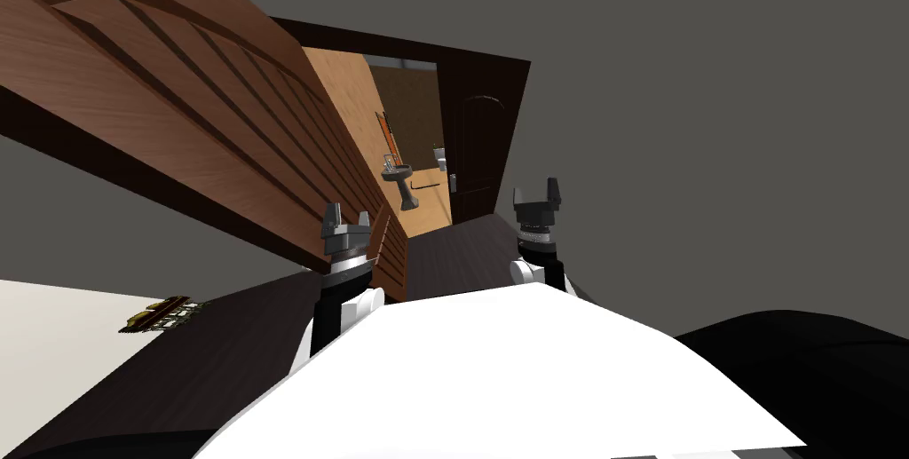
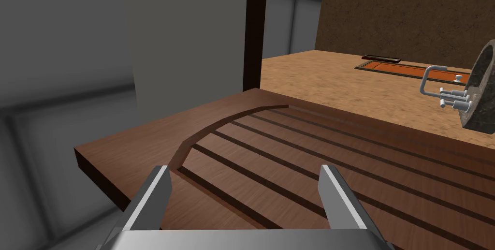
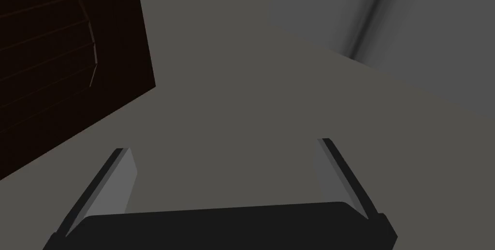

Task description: Pull the door open

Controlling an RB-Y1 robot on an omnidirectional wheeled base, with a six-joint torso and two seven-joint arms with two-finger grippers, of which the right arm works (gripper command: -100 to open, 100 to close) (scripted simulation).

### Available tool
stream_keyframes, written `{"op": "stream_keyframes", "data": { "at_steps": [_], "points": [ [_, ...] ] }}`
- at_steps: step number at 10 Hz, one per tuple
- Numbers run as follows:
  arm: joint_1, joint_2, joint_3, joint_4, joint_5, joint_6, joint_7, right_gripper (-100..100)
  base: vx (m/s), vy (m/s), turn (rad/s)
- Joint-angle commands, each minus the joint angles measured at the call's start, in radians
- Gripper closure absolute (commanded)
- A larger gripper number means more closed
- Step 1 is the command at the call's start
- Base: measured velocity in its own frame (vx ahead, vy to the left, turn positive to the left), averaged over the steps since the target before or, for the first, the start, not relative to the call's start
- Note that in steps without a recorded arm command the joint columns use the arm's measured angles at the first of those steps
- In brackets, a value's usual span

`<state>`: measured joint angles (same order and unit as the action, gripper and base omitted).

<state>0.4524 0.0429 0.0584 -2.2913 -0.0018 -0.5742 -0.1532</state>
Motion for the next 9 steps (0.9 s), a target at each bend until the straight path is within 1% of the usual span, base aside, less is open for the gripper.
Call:
{"op": "stream_keyframes", "data": {
  "at_steps": [1,3,4,5,9],
  "points": [
    [-0.016,-0.014,-0.003,0.032,0.000,0.007,0.002,-100,0.110,-0.016,0.057],
    [-0.037,-0.029,-0.007,0.073,-0.001,0.017,0.006,-100,0.169,0.002,0.051],
    [-0.043,-0.033,-0.009,0.086,-0.001,0.020,0.007,-100,0.140,0.000,0.043],
    [-0.057,-0.042,-0.011,0.113,-0.001,0.026,0.009,-100,0.156,-0.017,0.052],
    [-0.090,-0.060,-0.018,0.179,-0.002,0.041,0.014,-100,0.109,-0.013,0.041]
  ]
}}
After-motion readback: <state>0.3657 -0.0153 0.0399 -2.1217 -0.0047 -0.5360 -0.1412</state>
